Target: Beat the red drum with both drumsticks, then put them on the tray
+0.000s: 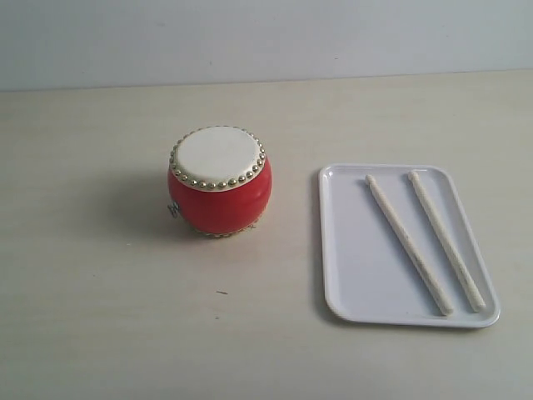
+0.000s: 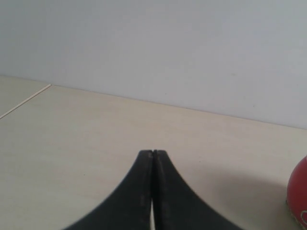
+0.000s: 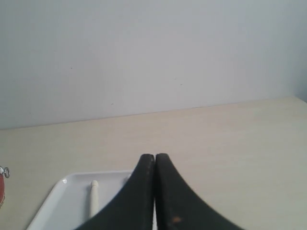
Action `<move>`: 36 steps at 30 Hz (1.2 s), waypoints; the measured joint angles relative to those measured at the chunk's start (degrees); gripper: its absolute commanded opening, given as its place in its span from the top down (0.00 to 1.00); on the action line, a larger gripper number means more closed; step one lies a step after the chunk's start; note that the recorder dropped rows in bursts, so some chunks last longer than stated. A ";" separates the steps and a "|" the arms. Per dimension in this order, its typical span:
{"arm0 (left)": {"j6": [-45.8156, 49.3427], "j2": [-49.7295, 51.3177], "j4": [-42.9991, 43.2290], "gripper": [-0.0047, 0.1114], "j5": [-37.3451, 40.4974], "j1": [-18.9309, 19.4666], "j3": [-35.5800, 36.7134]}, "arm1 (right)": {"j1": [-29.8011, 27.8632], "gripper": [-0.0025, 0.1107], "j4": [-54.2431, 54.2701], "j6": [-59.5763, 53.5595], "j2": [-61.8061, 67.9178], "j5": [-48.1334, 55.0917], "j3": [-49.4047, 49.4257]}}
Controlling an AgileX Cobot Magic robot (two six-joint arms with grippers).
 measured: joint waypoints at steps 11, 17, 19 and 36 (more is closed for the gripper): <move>0.00 0.00 0.00 0.96 0.00 0.00 0.00 | 0.00 0.98 0.00 0.10 0.00 -0.51 0.00; 0.00 0.00 0.00 0.96 0.00 0.00 0.00 | 0.00 0.98 0.00 0.10 0.00 -0.63 0.00; 0.00 0.00 0.00 0.96 0.00 0.00 0.00 | 0.00 0.98 0.00 0.10 0.00 -0.74 0.00; 0.00 0.00 0.00 0.96 0.00 0.00 0.00 | 0.00 0.98 0.00 0.10 0.00 -0.84 0.00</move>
